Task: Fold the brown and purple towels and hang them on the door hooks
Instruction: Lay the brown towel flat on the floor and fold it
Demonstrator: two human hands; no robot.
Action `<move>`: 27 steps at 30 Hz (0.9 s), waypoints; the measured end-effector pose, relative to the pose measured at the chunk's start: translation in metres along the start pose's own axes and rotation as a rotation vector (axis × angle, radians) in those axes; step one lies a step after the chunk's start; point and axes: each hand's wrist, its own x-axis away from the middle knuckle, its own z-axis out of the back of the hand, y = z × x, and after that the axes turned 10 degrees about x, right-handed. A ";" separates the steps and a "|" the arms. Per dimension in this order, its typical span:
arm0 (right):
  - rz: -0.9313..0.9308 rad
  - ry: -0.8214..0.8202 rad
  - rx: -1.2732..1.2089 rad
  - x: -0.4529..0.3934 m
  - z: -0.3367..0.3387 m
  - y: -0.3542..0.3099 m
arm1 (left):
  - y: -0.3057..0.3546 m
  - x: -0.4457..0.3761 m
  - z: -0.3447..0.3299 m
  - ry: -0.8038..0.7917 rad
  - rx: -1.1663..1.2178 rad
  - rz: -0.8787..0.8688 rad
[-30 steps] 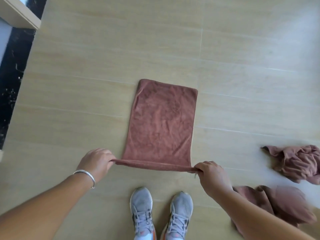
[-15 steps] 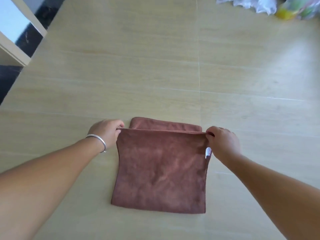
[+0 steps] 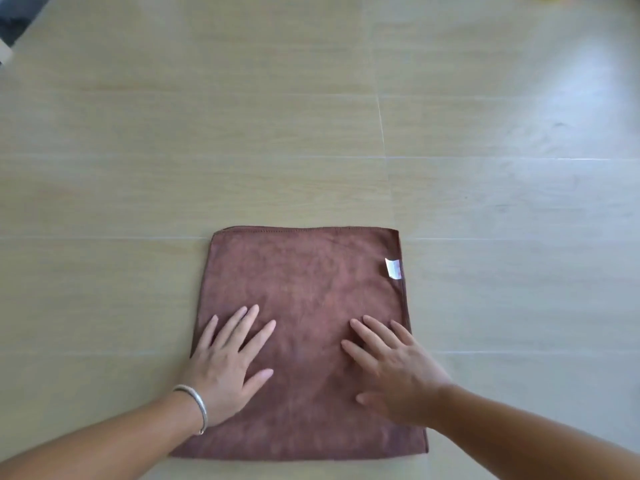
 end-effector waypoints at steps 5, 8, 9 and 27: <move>-0.009 -0.036 0.094 -0.023 0.015 0.020 | -0.017 -0.030 0.006 -0.060 -0.064 0.059; -0.128 -0.001 0.136 -0.052 0.036 0.039 | -0.025 -0.069 0.027 -0.043 -0.053 0.140; -0.143 0.036 0.136 -0.057 0.039 0.042 | -0.025 -0.079 0.033 -0.033 -0.058 0.166; 0.010 0.024 0.225 -0.010 -0.008 0.022 | -0.040 0.012 0.012 -0.130 -0.142 -0.117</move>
